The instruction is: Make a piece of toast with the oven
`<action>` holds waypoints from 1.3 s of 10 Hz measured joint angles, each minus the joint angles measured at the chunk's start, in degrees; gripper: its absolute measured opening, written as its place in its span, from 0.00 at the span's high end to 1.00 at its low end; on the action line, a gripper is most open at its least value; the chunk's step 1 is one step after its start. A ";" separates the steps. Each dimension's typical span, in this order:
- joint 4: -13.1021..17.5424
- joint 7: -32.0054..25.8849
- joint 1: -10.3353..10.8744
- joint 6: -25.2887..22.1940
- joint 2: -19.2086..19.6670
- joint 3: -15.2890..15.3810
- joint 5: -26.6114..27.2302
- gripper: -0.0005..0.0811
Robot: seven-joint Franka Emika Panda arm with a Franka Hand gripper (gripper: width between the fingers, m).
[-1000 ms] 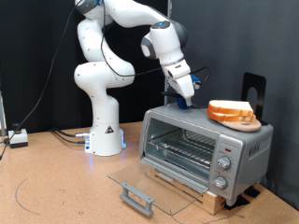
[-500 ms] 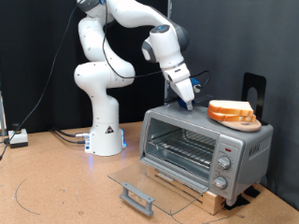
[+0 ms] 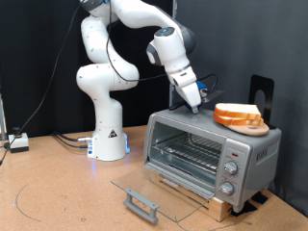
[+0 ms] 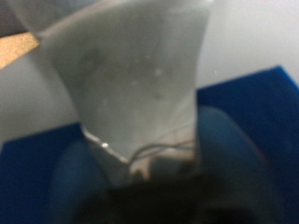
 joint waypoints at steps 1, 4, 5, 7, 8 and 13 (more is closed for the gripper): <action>0.05 -0.15 0.00 0.00 0.00 -0.11 0.28 0.35; 0.73 -0.18 -0.26 -1.35 -0.13 -1.08 -0.62 0.35; 1.29 0.25 -1.13 -3.55 -0.67 -1.91 -3.12 0.35; 1.75 1.02 -3.47 -7.82 -2.90 -3.58 -8.28 0.35; 1.73 1.58 -4.68 -9.53 -3.89 -4.03 -10.51 0.35; 1.29 1.69 -9.07 -11.11 -4.64 -4.11 -14.72 0.01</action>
